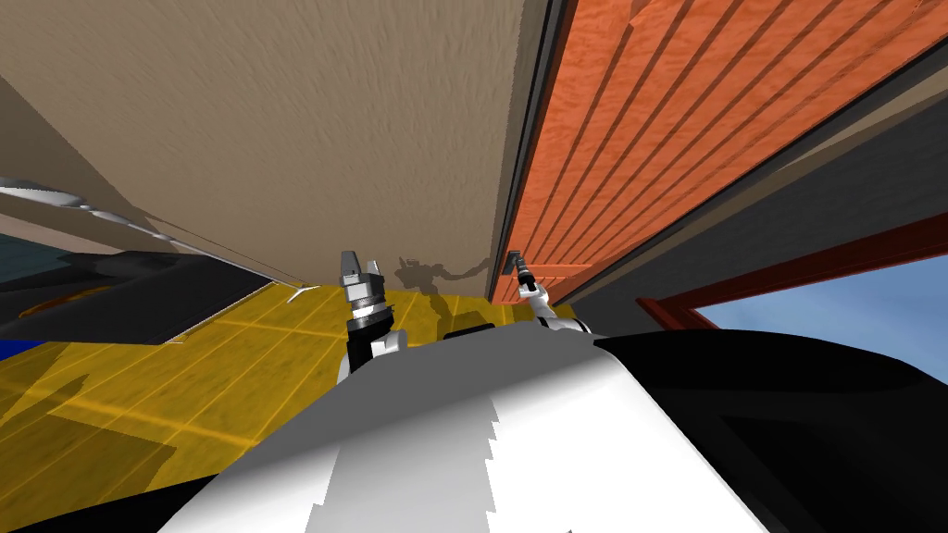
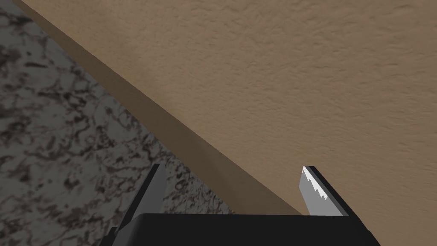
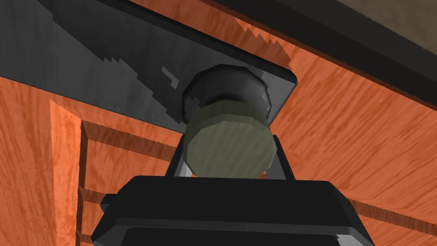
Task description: Pull the door open
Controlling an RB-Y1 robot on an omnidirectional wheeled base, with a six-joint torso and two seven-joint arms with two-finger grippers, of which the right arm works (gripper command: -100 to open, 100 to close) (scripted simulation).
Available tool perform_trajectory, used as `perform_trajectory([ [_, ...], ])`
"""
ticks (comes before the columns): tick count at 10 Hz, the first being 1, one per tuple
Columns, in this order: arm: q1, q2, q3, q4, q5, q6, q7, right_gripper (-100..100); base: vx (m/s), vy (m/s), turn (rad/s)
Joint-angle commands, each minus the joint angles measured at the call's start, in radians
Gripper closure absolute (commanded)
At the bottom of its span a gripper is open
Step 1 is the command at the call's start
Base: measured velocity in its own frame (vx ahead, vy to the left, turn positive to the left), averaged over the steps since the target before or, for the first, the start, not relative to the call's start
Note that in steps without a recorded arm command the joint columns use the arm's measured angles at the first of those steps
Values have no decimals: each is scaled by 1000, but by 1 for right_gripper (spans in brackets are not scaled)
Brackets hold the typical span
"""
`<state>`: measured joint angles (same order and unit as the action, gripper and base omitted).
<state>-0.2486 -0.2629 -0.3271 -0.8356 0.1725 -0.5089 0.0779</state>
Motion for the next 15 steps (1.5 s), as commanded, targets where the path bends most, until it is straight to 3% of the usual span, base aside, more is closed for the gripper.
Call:
perform_trajectory([
  [1, -12, 8, 14, 7, -42, -2, -50, 100, -88, -57, 98],
  [6, -25, 11, 25, 20, -100, -1, -153, 100, -61, -34, 63],
  [8, -38, 13, 35, 34, -159, -1, -220, 100, -75, -46, 117],
  [9, -38, 13, 35, 34, -159, -1, -236, 100, -69, -43, 32],
  [10, -44, 14, 41, 41, -188, -1, -274, 100, -78, -36, 69],
  [15, -57, 16, 52, 55, -247, -1, -361, 100, -55, -35, 62],
])
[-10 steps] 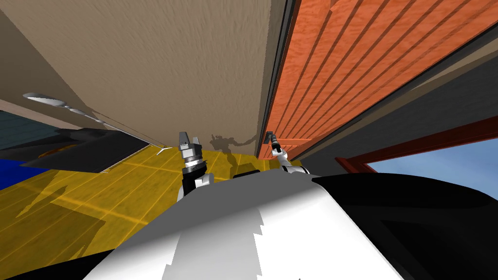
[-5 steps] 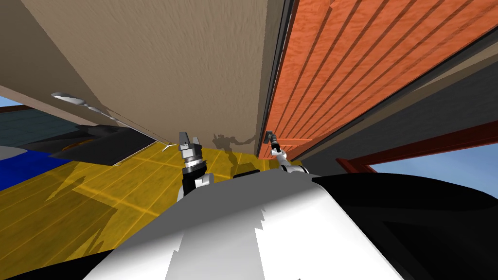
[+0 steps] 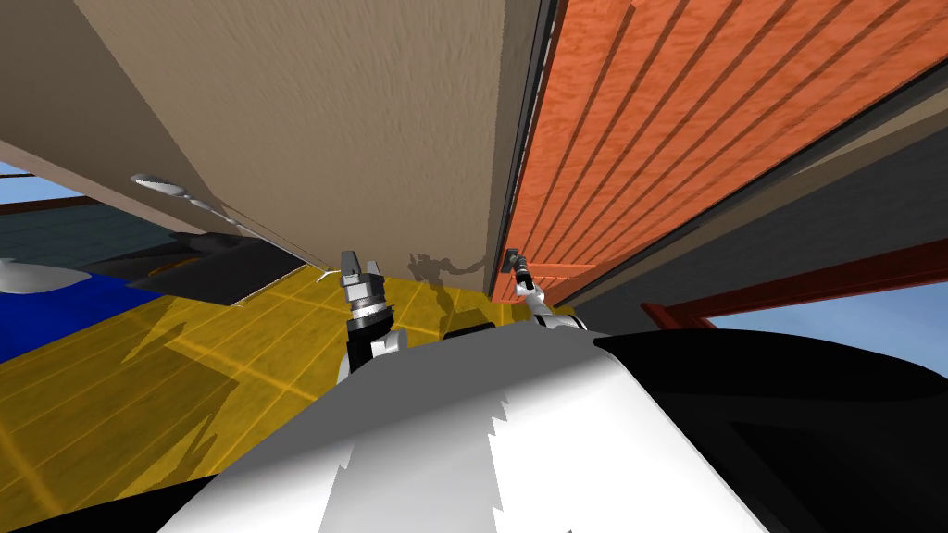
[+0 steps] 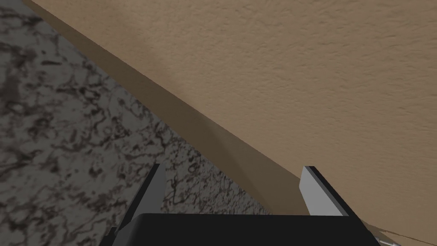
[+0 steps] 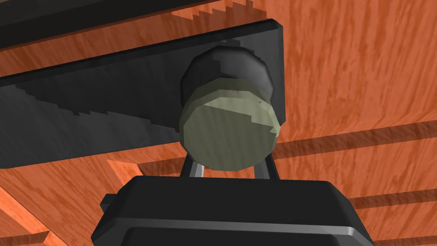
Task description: Pull the door open
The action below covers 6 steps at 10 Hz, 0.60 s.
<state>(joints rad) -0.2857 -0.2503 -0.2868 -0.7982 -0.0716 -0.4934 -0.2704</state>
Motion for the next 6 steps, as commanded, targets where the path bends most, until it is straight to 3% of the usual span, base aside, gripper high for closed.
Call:
perform_trajectory([
  [1, -26, 5, 17, 25, -32, -17, -50, 100, -67, -30, 74],
  [4, -33, 6, 22, 32, -61, -17, -97, 100, -57, -30, 59],
  [6, -45, 8, 33, 45, -118, -17, -164, 100, -78, -39, 93],
])
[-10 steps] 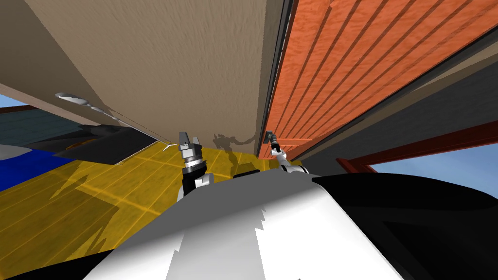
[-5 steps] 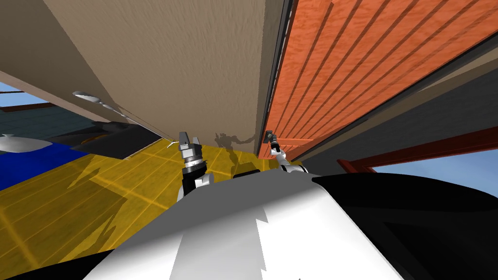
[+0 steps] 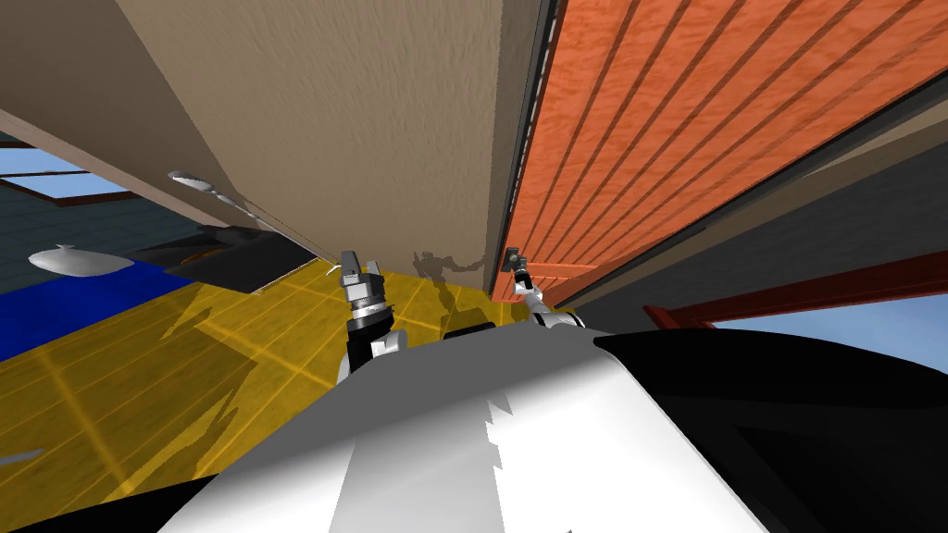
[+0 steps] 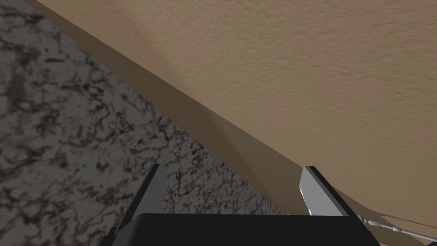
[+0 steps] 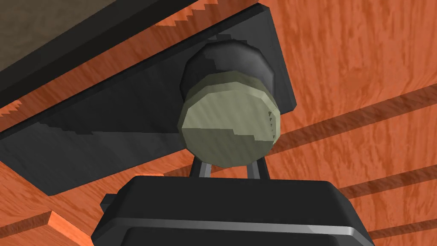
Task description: Pull the door open
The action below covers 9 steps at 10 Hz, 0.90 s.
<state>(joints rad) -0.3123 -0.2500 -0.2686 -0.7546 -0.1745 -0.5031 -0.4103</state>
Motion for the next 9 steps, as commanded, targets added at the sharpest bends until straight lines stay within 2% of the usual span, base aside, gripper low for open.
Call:
perform_trajectory([
  [1, -19, 8, 15, 2, -15, -7, -40, 100, -73, -39, 48],
  [2, -25, 9, 20, 8, -43, -7, -71, 100, -69, -31, 85],
  [3, -25, 9, 20, 8, -43, -7, -82, 100, -51, -19, 51],
  [5, -37, 11, 30, 21, -97, -7, -147, 100, -68, -36, 87],
  [6, -37, 11, 30, 21, -97, -7, -164, 100, -69, -36, 35],
  [7, -43, 12, 35, 27, -124, -7, -197, 100, -64, -25, 81],
  [9, -43, 12, 35, 27, -124, -7, -206, 100, -37, -16, 33],
])
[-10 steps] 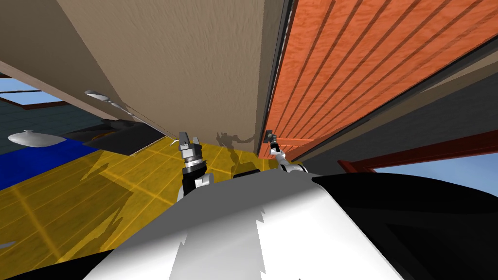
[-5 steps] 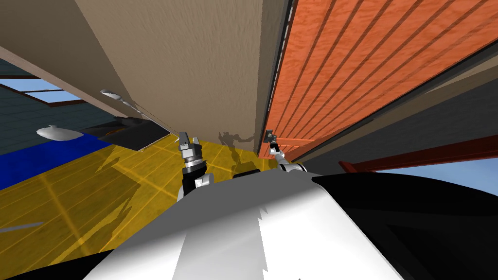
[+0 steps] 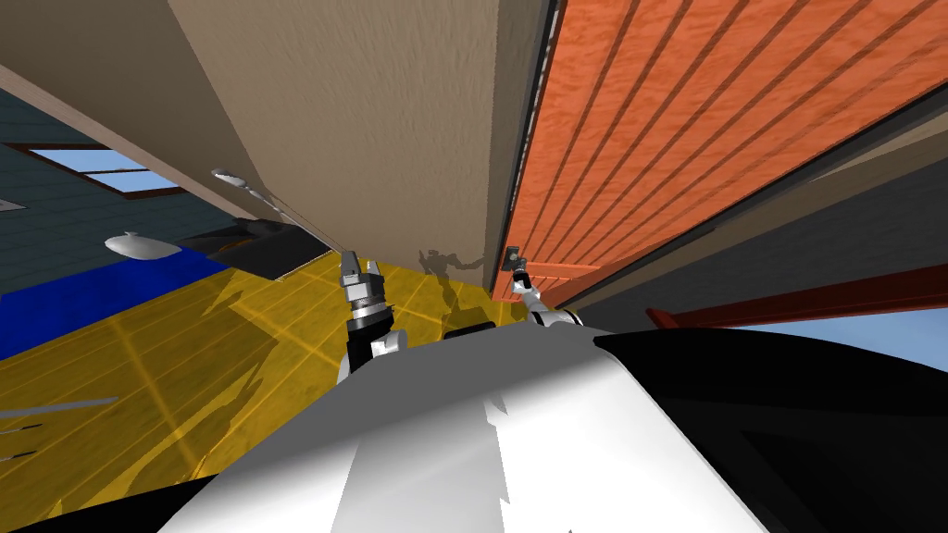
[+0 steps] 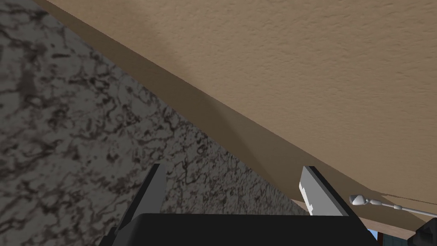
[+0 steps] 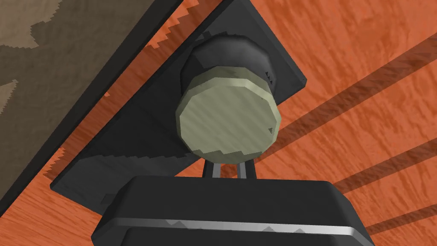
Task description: Pull the door open
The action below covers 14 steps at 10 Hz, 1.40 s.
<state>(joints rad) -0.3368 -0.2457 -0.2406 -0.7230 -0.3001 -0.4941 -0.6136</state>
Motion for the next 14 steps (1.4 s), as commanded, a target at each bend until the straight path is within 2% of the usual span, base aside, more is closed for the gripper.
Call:
perform_trajectory([
  [1, -24, 8, 12, 2, -25, -16, -43, 100, -44, -26, 75],
  [2, -29, 9, 16, 8, -49, -16, -73, 100, -82, -47, 106],
  [3, -23, 19, 4, 22, -61, -10, -93, -100, -119, -46, 28],
  [7, -31, 57, -4, 5, -107, -6, -165, -100, -118, -5, 32],
  [14, -49, 137, -19, -30, -202, 1, -318, -100, -97, -20, 29],
])
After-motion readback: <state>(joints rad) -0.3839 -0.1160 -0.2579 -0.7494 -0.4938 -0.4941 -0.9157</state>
